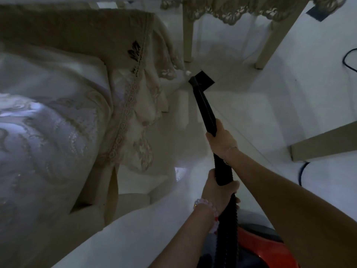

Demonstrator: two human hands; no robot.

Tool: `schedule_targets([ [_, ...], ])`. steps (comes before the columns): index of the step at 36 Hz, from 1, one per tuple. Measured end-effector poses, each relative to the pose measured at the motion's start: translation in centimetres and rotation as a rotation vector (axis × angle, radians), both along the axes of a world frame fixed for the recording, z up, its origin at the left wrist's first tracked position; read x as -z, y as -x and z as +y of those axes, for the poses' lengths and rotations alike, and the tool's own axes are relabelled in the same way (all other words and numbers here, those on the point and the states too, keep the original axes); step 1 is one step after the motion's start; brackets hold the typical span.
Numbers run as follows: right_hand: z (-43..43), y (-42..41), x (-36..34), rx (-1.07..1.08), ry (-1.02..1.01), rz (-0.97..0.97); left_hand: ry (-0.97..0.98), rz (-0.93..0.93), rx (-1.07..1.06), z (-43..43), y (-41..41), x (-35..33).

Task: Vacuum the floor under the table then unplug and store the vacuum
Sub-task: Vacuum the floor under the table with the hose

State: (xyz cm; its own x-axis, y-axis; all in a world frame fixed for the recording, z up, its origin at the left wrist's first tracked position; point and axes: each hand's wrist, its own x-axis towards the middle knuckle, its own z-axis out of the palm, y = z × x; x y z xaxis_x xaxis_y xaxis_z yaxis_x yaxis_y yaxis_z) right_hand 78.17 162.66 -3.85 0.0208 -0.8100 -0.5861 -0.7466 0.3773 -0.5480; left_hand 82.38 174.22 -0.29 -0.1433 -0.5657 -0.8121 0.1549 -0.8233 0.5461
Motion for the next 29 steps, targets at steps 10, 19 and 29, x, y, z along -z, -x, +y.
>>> schedule_targets([
  [10,2.5,1.2,-3.2,0.044,0.051,-0.036,0.038,-0.186,0.115,2.3,0.9,-3.4],
  [19,-0.2,-0.6,-3.6,0.085,0.23,-0.038,0.052,-0.027,-0.026,-0.5,-0.4,-2.0],
  [29,-3.1,-2.9,-1.8,0.033,0.311,-0.061,0.076,-0.022,-0.085,-3.3,-2.0,0.6],
])
